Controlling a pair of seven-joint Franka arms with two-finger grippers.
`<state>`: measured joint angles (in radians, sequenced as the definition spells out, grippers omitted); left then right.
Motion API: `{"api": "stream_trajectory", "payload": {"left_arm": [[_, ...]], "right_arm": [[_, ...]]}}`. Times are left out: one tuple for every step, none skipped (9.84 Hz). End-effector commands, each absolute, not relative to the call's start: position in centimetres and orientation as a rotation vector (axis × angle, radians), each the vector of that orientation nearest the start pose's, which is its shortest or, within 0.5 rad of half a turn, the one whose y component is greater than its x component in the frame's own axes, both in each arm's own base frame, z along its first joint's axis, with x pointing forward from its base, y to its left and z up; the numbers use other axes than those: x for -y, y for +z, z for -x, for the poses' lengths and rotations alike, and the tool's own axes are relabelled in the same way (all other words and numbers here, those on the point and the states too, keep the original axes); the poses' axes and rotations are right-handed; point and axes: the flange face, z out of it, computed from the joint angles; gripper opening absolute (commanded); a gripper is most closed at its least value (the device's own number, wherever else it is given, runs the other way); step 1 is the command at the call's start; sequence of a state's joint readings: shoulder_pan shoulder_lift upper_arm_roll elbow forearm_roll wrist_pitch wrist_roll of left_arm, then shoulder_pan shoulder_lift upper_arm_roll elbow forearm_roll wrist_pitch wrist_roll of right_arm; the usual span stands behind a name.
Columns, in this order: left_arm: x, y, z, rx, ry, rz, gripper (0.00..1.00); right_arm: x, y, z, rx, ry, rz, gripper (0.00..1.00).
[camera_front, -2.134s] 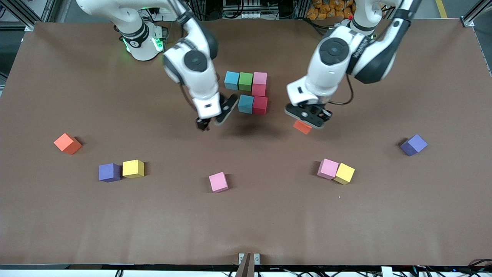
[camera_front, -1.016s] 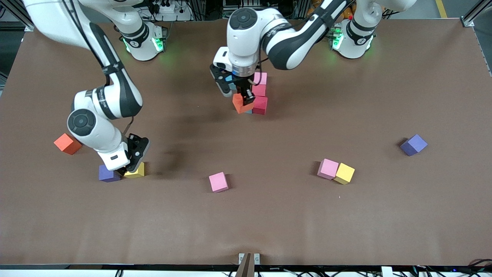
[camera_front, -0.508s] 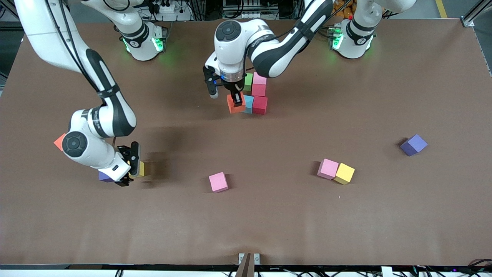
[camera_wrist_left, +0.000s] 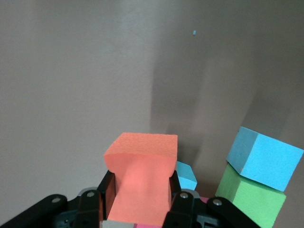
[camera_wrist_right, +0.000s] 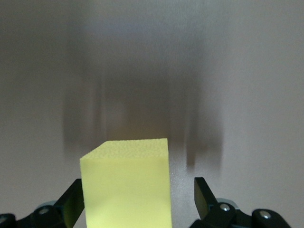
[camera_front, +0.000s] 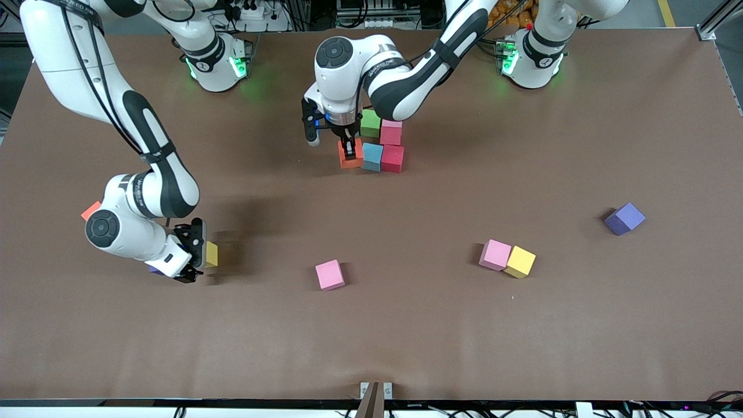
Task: Form number 2 with 11 blocks
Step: 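Grasp the yellow cube with the right gripper while the left gripper lowers orange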
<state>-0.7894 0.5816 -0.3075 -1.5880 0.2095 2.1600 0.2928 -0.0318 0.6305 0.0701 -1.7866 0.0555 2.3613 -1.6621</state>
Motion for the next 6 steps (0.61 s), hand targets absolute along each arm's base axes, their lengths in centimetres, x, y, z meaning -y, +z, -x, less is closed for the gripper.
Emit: {"api": "stream_trajectory", "payload": {"left_arm": [[60.9, 30.7, -34.5, -2.194, -0.034, 2.221, 0.17], [61.0, 30.7, -34.5, -2.240, -0.033, 2.174, 0.17], [61.1, 30.6, -34.2, -2.256, -0.031, 2.158, 0.16], [61.3, 30.5, -33.8, -2.269, -0.029, 2.142, 0.16], [61.5, 30.4, -33.8, -2.280, -0.031, 2.132, 0.16], [61.7, 30.3, -33.8, -2.281, -0.034, 2.137, 0.16]], "right_arm": [[-1.9, 19.5, -65.6, -2.386, 0.087, -2.212, 0.61], [-2.1, 19.5, -65.7, -2.378, 0.087, -2.225, 0.32], [-2.1, 19.9, -65.9, -2.347, 0.109, -2.272, 0.18], [-2.4, 20.3, -66.0, -2.302, 0.133, -2.335, 0.03], [-3.1, 20.6, -65.9, -2.267, 0.121, -2.395, 0.00], [-4.1, 21.7, -66.2, -2.225, 0.093, -2.458, 0.00]]}}
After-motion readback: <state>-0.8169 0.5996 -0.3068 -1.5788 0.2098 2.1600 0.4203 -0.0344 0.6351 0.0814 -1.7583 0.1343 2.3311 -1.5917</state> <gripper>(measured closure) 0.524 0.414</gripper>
